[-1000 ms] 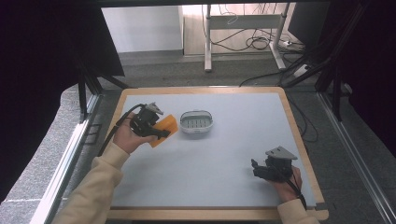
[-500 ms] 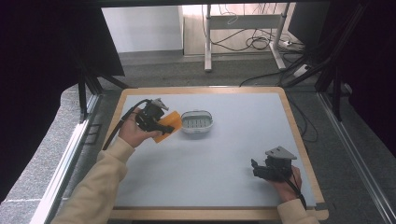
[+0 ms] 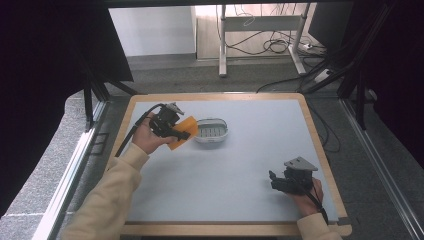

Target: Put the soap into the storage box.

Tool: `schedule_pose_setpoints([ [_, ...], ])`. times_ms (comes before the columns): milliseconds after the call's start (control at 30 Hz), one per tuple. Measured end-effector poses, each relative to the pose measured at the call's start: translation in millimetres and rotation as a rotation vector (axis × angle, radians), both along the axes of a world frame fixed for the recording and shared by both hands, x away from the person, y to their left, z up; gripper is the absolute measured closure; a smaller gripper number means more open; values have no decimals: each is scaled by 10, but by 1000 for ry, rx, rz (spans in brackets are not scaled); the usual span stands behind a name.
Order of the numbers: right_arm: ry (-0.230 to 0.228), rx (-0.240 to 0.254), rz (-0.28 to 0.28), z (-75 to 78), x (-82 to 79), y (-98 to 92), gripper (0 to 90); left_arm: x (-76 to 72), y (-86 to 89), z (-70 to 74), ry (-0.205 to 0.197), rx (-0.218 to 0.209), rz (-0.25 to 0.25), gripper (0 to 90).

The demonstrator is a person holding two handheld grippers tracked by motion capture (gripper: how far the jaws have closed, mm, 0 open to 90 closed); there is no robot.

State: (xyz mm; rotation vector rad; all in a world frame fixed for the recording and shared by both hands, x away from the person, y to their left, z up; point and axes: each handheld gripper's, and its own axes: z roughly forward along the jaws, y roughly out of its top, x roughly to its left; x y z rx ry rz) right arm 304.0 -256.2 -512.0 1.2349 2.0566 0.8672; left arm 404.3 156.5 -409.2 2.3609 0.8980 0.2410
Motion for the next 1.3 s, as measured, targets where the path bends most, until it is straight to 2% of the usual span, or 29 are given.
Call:
schedule_pose_setpoints([
  [133, -1, -1, -1, -5, 6, -1, 153, 29, -20, 9, -2, 10, 7, 618],
  [367, -2, -4, -3, -6, 3, 0, 152, 79, -72, 54, -10, 3, -11, 618],
  [500, -2, -6, 2, -6, 6, 6, 153, 124, -111, 71, -14, 14, -17, 618],
  [1000, -2, -3, -4, -4, 7, 5, 153, 230, -322, 135, -32, 28, -61, 618],
  [1300, 0, -2, -6, -6, 9, 2, 152, 280, -429, 138, -26, 37, -96, 618],
])
